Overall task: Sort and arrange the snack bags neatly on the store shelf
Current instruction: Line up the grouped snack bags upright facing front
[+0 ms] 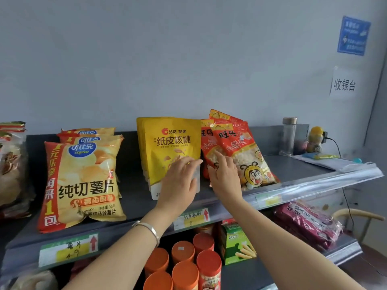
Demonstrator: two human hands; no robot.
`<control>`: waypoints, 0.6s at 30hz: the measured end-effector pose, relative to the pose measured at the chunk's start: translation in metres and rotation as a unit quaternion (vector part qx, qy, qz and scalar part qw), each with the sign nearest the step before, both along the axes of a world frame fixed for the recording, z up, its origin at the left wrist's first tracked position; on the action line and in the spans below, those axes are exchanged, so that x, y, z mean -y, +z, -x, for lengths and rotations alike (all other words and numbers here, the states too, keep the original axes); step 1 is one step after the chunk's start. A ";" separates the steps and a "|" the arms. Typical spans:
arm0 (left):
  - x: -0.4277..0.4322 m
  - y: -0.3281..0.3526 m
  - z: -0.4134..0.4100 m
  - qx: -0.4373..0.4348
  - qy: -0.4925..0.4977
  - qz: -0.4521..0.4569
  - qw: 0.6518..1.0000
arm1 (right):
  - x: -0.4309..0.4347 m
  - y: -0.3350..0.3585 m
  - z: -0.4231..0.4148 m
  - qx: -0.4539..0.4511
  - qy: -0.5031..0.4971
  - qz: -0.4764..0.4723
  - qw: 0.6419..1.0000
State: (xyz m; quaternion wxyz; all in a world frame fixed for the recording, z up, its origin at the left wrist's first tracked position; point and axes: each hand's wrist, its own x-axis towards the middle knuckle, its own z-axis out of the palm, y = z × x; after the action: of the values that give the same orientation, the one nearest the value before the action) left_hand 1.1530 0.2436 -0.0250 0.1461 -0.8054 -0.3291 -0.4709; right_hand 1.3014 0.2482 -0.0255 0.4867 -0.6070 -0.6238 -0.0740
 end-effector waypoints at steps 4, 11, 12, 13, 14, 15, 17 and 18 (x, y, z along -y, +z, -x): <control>-0.004 0.004 -0.046 0.007 -0.089 0.121 0.989 | 0.002 0.010 -0.035 0.034 -0.082 -0.030 0.996; -0.028 0.012 -0.108 0.110 -0.081 0.278 0.951 | -0.017 0.025 -0.088 -0.047 -0.145 0.037 0.988; -0.032 0.014 -0.113 0.133 -0.071 0.294 0.944 | -0.022 0.027 -0.095 -0.064 -0.137 0.042 0.988; -0.037 0.015 -0.119 0.160 -0.060 0.308 0.936 | -0.027 0.029 -0.102 -0.085 -0.127 0.047 0.987; -0.042 0.017 -0.124 0.188 -0.046 0.320 0.928 | -0.032 0.030 -0.109 -0.104 -0.118 0.055 0.986; -0.047 0.019 -0.129 0.215 -0.028 0.328 0.919 | -0.037 0.032 -0.115 -0.114 -0.116 0.066 0.984; -0.060 0.021 -0.137 0.270 0.008 0.343 0.900 | -0.046 0.035 -0.129 -0.117 -0.124 0.093 0.981; -0.066 0.022 -0.141 0.304 0.013 0.354 0.884 | -0.050 0.038 -0.137 -0.124 -0.117 0.104 0.980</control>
State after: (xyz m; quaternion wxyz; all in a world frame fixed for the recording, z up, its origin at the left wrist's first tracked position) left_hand 1.2944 0.3095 -0.0032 -0.2497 -0.6163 -0.5126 -0.5432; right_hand 1.4379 0.2978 0.0121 0.4828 -0.7273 -0.4877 0.0111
